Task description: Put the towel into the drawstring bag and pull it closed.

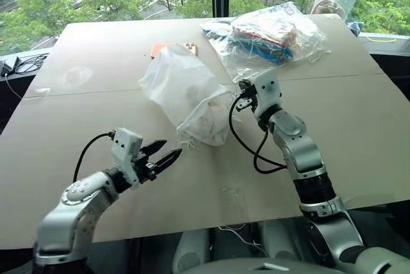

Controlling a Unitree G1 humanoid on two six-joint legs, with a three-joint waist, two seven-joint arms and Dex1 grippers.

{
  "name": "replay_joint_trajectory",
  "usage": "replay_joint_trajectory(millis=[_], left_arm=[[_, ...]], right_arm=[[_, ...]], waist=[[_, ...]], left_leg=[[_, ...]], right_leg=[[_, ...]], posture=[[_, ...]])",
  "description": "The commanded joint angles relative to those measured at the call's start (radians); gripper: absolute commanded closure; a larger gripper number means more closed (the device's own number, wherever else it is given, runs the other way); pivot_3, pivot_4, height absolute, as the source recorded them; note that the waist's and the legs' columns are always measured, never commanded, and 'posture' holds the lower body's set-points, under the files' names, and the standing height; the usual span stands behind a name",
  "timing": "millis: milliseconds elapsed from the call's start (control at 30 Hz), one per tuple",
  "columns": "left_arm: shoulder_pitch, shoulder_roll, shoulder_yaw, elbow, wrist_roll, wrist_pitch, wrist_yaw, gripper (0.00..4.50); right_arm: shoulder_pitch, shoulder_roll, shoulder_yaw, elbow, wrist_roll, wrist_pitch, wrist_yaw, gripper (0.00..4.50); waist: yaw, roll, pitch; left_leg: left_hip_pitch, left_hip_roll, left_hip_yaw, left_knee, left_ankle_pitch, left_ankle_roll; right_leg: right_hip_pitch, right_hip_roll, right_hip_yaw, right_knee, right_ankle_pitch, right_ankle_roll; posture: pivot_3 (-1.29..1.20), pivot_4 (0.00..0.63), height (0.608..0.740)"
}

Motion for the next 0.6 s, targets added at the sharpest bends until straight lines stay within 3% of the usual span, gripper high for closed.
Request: replay_joint_trajectory(millis=[33, 267, 400, 433, 500, 533, 567, 600], left_arm=[[-0.022, -0.034, -0.015, -0.012, 0.015, -0.029, 0.052, 1.33], [-0.072, -0.102, 0.037, 0.010, -0.105, 0.108, 0.143, 1.33], [-0.107, -0.117, 0.021, 0.028, -0.088, 0.131, 0.199, 1.33], [-0.113, -0.124, 0.020, 0.031, -0.086, 0.134, 0.214, 1.85], [-0.118, -0.141, 0.019, 0.031, -0.091, 0.140, 0.239, 2.28], [-0.111, -0.148, 0.017, 0.027, -0.093, 0.139, 0.245, 3.00], [-0.103, -0.153, 0.014, 0.023, -0.094, 0.137, 0.248, 3.03], [-0.099, -0.157, 0.014, 0.020, -0.094, 0.136, 0.252, 3.50]], right_arm=[[-0.008, 0.004, 0.002, -0.038, 0.007, -0.011, -0.003, 4.50], [0.012, -0.003, 0.009, -0.052, 0.004, 0.001, -0.002, 4.50], [0.015, -0.003, 0.009, -0.055, 0.004, 0.004, -0.006, 4.50], [0.015, -0.003, 0.009, -0.055, 0.004, 0.004, -0.007, 4.50], [0.016, -0.004, 0.005, -0.056, 0.004, 0.005, -0.010, 4.50], [0.015, -0.006, 0.002, -0.057, 0.004, 0.005, -0.012, 4.50], [0.014, -0.008, -0.002, -0.057, 0.004, 0.005, -0.014, 4.50], [0.013, -0.009, -0.005, -0.058, 0.004, 0.004, -0.016, 4.50]], waist=[[-0.002, 0.000, 0.000], [-0.004, 0.000, 0.000], [-0.004, 0.000, 0.000], [-0.004, 0.000, 0.000], [-0.003, 0.000, 0.000], [-0.003, 0.000, 0.000], [-0.003, 0.000, 0.000], [-0.003, 0.000, 0.000]], left_leg=[[0.000, 0.000, 0.000, 0.000, 0.000, 0.000], [0.000, 0.001, 0.000, 0.000, 0.000, 0.000], [0.000, 0.000, 0.000, 0.000, 0.000, 0.000], [0.000, 0.000, 0.000, 0.000, 0.000, 0.000], [0.000, 0.000, 0.000, 0.000, 0.000, 0.000], [0.000, 0.000, 0.000, 0.000, 0.000, 0.000], [0.000, 0.000, 0.000, 0.000, 0.000, 0.000], [0.000, 0.000, 0.000, 0.000, 0.000, 0.000]], right_leg=[[0.000, 0.000, 0.000, 0.000, 0.000, 0.000], [0.000, 0.001, 0.000, 0.000, 0.002, 0.004], [0.000, 0.002, 0.000, 0.000, 0.002, 0.005], [0.000, 0.002, 0.000, 0.000, 0.002, 0.004], [0.000, 0.002, 0.000, 0.000, 0.002, 0.004], [0.000, 0.002, 0.000, 0.000, 0.002, 0.004], [0.000, 0.002, 0.000, 0.000, 0.002, 0.004], [0.000, 0.002, 0.000, 0.000, 0.002, 0.004]], posture=[[0.00, 0.150, 0.740], [0.00, 0.150, 0.740], [0.00, 0.150, 0.740], [0.00, 0.150, 0.740], [0.00, 0.150, 0.740], [0.00, 0.150, 0.740], [0.00, 0.150, 0.740], [0.00, 0.150, 0.740]])
